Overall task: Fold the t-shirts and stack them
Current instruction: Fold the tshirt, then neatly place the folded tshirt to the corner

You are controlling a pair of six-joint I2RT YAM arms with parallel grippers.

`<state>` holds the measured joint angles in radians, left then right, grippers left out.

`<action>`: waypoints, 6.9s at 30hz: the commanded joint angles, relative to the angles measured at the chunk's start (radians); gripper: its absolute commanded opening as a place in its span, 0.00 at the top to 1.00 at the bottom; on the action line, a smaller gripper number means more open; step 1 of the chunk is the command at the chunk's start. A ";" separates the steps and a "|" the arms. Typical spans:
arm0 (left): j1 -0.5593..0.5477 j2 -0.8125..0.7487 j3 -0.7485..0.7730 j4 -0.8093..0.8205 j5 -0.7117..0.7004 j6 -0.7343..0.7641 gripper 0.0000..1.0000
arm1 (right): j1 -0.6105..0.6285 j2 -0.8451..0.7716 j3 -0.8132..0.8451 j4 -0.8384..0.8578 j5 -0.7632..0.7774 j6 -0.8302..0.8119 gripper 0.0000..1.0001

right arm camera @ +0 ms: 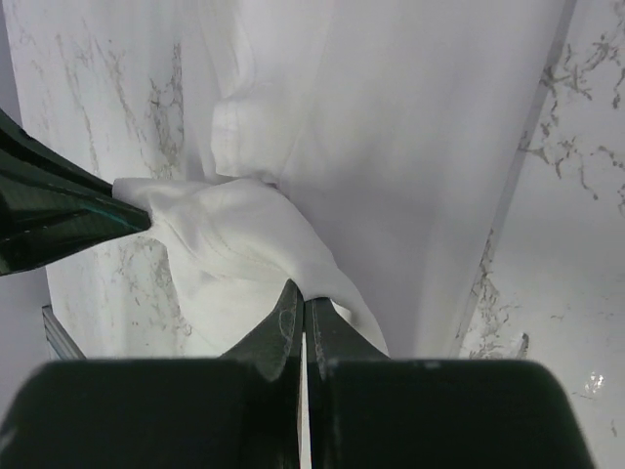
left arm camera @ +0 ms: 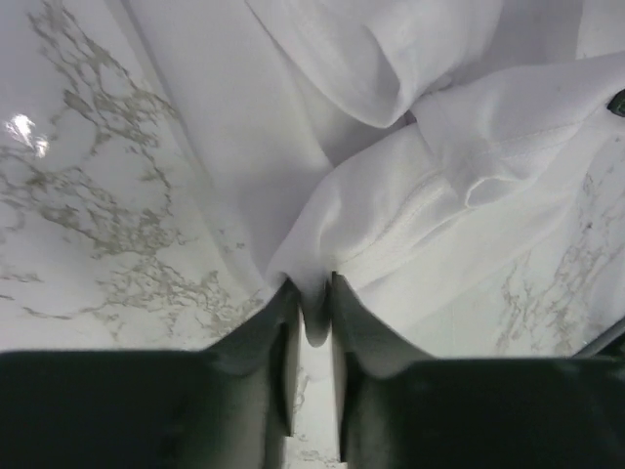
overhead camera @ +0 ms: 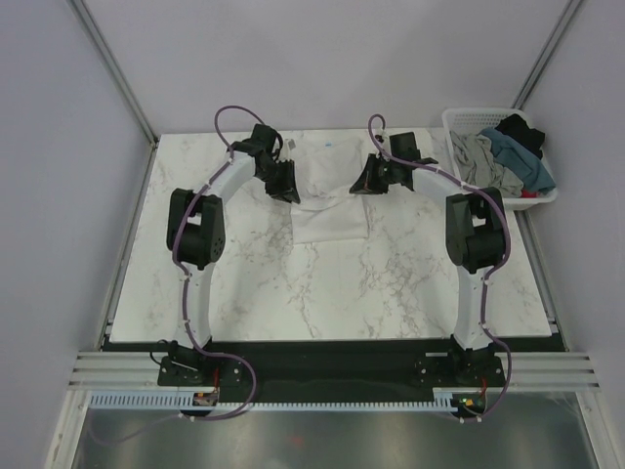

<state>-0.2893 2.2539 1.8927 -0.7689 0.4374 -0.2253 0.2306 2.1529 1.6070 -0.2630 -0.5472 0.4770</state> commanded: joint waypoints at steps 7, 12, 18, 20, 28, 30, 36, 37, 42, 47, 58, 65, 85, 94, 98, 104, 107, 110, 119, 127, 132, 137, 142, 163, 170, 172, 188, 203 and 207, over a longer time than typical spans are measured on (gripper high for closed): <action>0.002 -0.151 0.050 0.017 -0.100 0.073 0.12 | -0.033 -0.122 0.030 -0.007 0.131 -0.127 0.39; 0.004 -0.308 -0.129 -0.012 -0.030 0.052 0.07 | -0.065 -0.255 -0.093 -0.062 0.069 -0.129 0.39; 0.007 -0.378 -0.436 0.009 0.118 -0.034 0.09 | -0.070 -0.337 -0.327 -0.061 -0.013 -0.083 0.40; 0.007 -0.369 -0.469 0.025 0.123 -0.046 0.09 | -0.070 -0.337 -0.384 -0.051 -0.013 -0.071 0.41; 0.009 -0.249 -0.432 0.049 0.165 -0.072 0.11 | -0.068 -0.280 -0.418 -0.035 -0.040 -0.046 0.41; 0.010 -0.211 -0.429 0.057 0.170 -0.083 0.12 | -0.071 -0.260 -0.415 -0.030 -0.045 -0.038 0.42; 0.009 -0.137 -0.399 0.069 0.176 -0.092 0.18 | -0.068 -0.205 -0.407 -0.021 -0.056 -0.020 0.43; 0.009 -0.128 -0.396 0.072 0.176 -0.092 0.19 | -0.068 -0.194 -0.407 -0.021 -0.059 -0.017 0.43; 0.009 -0.096 -0.374 0.079 0.176 -0.095 0.23 | -0.063 -0.168 -0.410 -0.012 -0.069 -0.008 0.44; 0.009 -0.079 -0.380 0.083 0.195 -0.098 0.36 | -0.054 -0.143 -0.400 0.002 -0.072 0.000 0.46; 0.009 -0.074 -0.386 0.105 0.228 -0.103 0.84 | -0.037 -0.122 -0.398 0.034 -0.106 0.015 0.83; 0.010 -0.207 -0.423 0.094 0.228 -0.108 0.98 | -0.050 -0.249 -0.407 0.018 -0.103 -0.005 1.00; 0.012 -0.639 -0.679 0.094 0.228 -0.108 0.98 | -0.050 -0.682 -0.676 -0.024 -0.126 0.089 1.00; 0.016 -0.614 -0.611 0.094 0.228 -0.108 0.98 | -0.053 -0.642 -0.592 0.002 -0.115 0.098 1.00; 0.041 -0.519 -0.503 0.027 0.260 -0.112 0.98 | -0.051 -0.567 -0.512 0.019 -0.111 0.086 1.00; 0.078 -0.303 -0.287 0.020 0.271 -0.037 0.98 | -0.054 -0.353 -0.282 0.048 -0.096 0.051 1.00; 0.090 -0.178 -0.158 0.033 0.271 -0.023 0.98 | -0.054 -0.234 -0.169 0.076 -0.085 0.043 1.00; 0.093 -0.093 -0.020 0.042 0.258 0.003 0.98 | -0.056 -0.127 -0.082 0.093 -0.076 0.037 1.00; 0.105 0.154 0.350 0.121 0.163 0.027 0.98 | -0.054 0.084 0.184 0.142 -0.017 -0.007 1.00; 0.105 0.193 0.473 0.261 -0.035 0.032 0.24 | -0.053 0.142 0.355 0.143 0.172 -0.109 0.62; 0.108 0.155 0.528 0.303 -0.138 0.050 0.00 | -0.050 0.085 0.367 0.070 0.268 -0.192 0.07; 0.111 0.018 0.340 0.257 -0.085 0.021 0.00 | -0.066 -0.025 0.239 0.048 0.130 -0.187 0.10; 0.111 -0.025 0.155 0.238 0.101 -0.032 0.05 | -0.068 0.002 0.168 0.116 -0.032 -0.066 0.13; 0.076 0.243 0.295 0.301 0.110 -0.029 0.12 | -0.017 0.262 0.249 0.297 -0.137 0.101 0.14; 0.045 0.274 0.284 0.289 0.096 -0.057 0.13 | -0.008 0.285 0.232 0.286 -0.132 0.095 0.14; 0.044 0.289 0.286 0.292 0.110 -0.074 0.15 | -0.007 0.289 0.229 0.281 -0.129 0.092 0.14; 0.053 0.299 0.286 0.272 0.112 -0.042 0.85 | -0.017 0.213 0.195 0.223 -0.138 0.046 0.13; 0.260 -0.054 -0.003 -0.030 0.136 0.205 0.98 | -0.135 -0.166 0.024 0.104 -0.132 -0.072 0.10; 0.357 -0.096 -0.061 -0.118 0.055 0.293 0.98 | -0.149 -0.240 -0.047 0.087 -0.125 -0.095 0.10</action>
<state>0.0051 2.2292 1.8629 -0.7776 0.5488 -0.0658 0.0776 1.9690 1.6051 -0.1478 -0.6735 0.4274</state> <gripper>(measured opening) 0.053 0.902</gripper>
